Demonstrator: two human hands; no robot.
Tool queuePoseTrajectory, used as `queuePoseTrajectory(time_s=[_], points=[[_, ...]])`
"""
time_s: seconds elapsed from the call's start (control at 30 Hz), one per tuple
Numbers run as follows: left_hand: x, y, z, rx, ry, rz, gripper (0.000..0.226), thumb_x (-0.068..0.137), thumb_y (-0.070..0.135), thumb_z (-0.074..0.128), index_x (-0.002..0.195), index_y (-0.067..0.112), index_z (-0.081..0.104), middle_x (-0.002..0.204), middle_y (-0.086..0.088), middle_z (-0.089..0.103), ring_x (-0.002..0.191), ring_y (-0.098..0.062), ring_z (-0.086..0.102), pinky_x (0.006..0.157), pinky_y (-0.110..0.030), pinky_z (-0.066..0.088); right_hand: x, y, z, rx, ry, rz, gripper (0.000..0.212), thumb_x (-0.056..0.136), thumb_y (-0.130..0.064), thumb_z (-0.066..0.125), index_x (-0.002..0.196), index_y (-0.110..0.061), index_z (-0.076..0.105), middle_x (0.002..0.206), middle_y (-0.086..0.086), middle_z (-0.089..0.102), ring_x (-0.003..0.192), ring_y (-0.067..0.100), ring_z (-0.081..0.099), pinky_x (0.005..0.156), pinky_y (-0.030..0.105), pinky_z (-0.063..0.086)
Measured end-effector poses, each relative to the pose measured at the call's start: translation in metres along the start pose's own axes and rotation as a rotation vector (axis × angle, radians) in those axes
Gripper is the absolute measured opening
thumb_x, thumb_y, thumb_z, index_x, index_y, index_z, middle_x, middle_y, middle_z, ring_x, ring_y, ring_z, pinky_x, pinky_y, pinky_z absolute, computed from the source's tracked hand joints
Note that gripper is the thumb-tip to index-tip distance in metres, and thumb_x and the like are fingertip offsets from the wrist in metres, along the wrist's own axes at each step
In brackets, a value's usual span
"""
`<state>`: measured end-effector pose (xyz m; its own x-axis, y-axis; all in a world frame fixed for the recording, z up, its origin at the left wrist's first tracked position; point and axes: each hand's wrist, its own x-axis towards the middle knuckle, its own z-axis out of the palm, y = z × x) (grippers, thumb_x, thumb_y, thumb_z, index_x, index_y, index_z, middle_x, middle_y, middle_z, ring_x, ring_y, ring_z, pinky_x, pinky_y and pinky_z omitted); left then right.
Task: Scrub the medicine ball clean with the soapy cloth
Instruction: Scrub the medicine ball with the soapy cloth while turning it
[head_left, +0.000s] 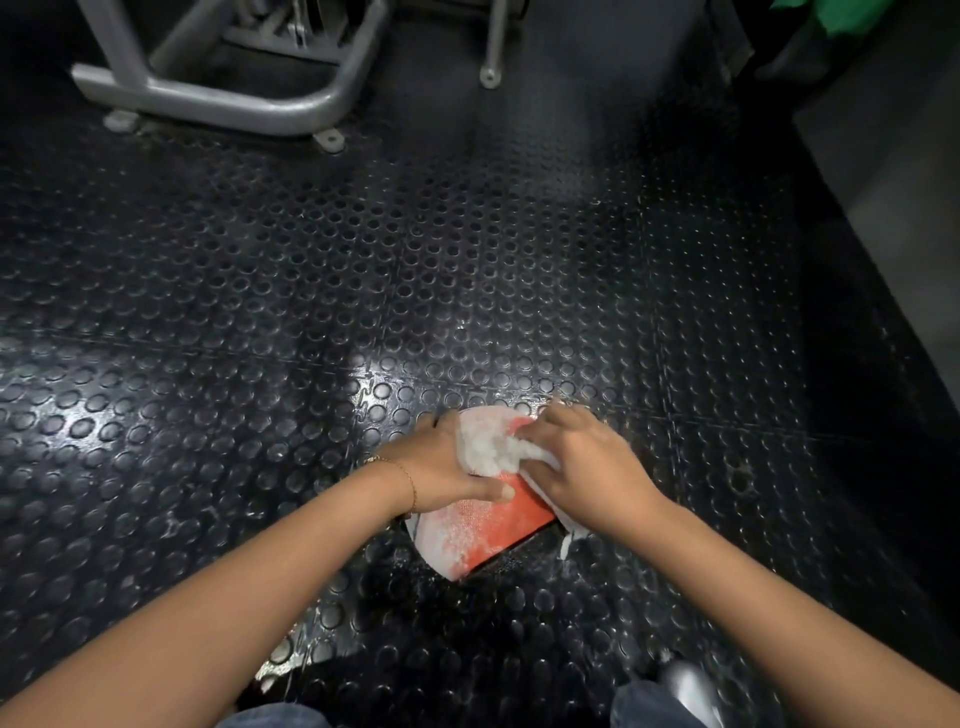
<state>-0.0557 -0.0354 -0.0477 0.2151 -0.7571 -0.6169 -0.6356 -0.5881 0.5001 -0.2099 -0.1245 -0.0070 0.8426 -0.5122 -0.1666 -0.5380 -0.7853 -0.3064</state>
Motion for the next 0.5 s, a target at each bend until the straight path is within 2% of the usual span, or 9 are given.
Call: queuePoseTrajectory(time_s=[0.17, 0.33, 0.43, 0.5], points=[[0.003, 0.002, 0.002, 0.058, 0.028, -0.025, 0.11, 0.06, 0.079, 0.061, 0.147, 0.033, 0.013, 0.147, -0.002, 0.031, 0.123, -0.023, 0.046, 0.093, -0.034, 0.045, 0.007, 0.009, -0.001, -0.025, 0.069, 0.051, 0.026, 0.089, -0.025, 0.051, 0.112, -0.02, 0.061, 0.103, 0.001, 0.056, 0.098, 0.02, 0.049, 0.083, 0.032, 0.042], [0.007, -0.003, 0.005, 0.041, -0.002, -0.033, 0.116, 0.046, 0.086, 0.056, 0.143, 0.033, 0.021, 0.138, 0.001, 0.041, 0.12, -0.02, 0.046, 0.091, -0.037, 0.045, -0.007, 0.0, 0.005, -0.027, 0.077, -0.051, 0.024, 0.079, -0.022, 0.065, 0.102, -0.016, 0.067, 0.092, 0.0, 0.059, 0.086, 0.021, 0.054, 0.073, 0.035, 0.046], [0.006, 0.0, 0.008, 0.075, -0.002, -0.058, 0.114, 0.053, 0.084, 0.058, 0.145, 0.032, 0.016, 0.141, -0.004, 0.035, 0.121, -0.025, 0.047, 0.097, -0.042, 0.043, -0.001, 0.005, 0.002, -0.048, 0.084, -0.001, 0.027, 0.083, -0.024, 0.06, 0.109, -0.018, 0.064, 0.098, 0.0, 0.059, 0.092, 0.02, 0.052, 0.079, 0.035, 0.045], [0.006, -0.003, 0.0, 0.056, -0.082, -0.01, 0.123, 0.049, 0.086, 0.059, 0.148, 0.033, 0.009, 0.15, -0.002, 0.026, 0.132, -0.026, 0.036, 0.106, -0.044, 0.037, 0.004, 0.009, 0.001, -0.056, 0.089, 0.03, 0.026, 0.087, -0.024, 0.055, 0.112, -0.02, 0.062, 0.102, -0.001, 0.058, 0.094, 0.018, 0.05, 0.081, 0.031, 0.042]])
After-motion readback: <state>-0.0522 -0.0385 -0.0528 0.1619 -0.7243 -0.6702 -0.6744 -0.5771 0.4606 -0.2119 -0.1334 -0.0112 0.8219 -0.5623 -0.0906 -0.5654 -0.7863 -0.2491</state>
